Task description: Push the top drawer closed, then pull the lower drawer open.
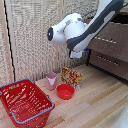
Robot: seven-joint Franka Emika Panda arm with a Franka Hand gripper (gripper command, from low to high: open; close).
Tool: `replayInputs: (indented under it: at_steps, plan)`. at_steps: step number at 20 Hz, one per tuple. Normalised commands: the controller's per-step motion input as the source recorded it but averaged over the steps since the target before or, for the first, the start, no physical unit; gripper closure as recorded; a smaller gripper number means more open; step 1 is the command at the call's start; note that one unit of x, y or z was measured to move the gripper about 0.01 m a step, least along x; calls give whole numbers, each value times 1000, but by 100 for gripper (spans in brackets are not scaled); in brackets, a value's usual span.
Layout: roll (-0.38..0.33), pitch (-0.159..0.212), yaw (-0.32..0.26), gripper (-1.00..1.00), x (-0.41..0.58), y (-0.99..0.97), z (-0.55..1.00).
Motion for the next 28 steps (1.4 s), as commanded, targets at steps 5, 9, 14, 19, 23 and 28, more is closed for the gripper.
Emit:
replayInputs:
  at_steps: [5, 9, 14, 19, 23, 28]
  plan:
    - [-160, -32, 50, -100, 0, -483, 232]
    - [-110, 2, 44, 100, 0, -324, 168]
    - [-32, 7, 64, 100, 7, -198, 27]
    - [-44, 0, 65, 100, -8, -181, 127]
    - [-47, 0, 63, 100, -5, -349, 321]
    - [-9, -1, 62, 100, 0, -839, 445]
